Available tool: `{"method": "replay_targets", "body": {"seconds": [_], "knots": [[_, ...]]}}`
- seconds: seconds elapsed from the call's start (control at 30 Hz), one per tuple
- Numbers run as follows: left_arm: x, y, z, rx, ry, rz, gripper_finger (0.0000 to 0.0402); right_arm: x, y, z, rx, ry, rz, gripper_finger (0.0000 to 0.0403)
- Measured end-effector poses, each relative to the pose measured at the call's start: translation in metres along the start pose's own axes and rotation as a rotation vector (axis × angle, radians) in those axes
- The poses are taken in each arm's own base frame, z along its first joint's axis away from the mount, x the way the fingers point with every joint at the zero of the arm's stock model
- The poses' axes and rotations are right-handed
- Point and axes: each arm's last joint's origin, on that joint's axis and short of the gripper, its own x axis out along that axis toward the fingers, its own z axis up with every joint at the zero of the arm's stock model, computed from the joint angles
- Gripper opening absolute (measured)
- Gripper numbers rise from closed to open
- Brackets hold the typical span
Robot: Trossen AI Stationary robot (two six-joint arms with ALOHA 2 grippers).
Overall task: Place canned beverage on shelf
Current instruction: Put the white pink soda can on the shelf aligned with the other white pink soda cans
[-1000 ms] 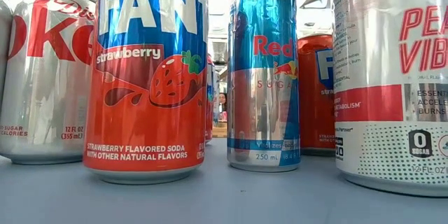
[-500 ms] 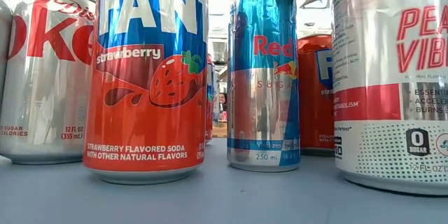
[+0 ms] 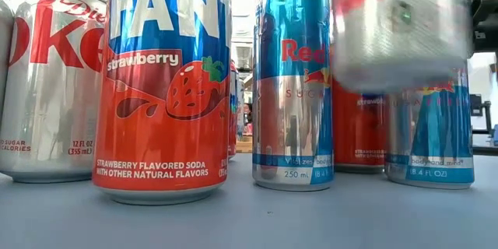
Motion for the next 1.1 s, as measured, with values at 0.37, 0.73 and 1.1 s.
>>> {"method": "replay_targets", "body": {"seconds": [0.37, 0.73, 1.1], "knots": [[-0.099, 0.043, 0.067, 0.115, -0.120, 0.341, 0.0237, 0.000, 0.000, 0.000, 0.001, 0.001, -0.001, 0.0274], [-0.150, 0.148, 0.074, 0.080, 0.027, 0.653, 0.0237, 0.000, 0.000, 0.000, 0.001, 0.001, -0.001, 0.0274], [-0.174, 0.210, 0.017, -0.032, -0.002, 0.689, 0.0237, 0.000, 0.000, 0.000, -0.010, 0.001, -0.001, 0.0274]]}}
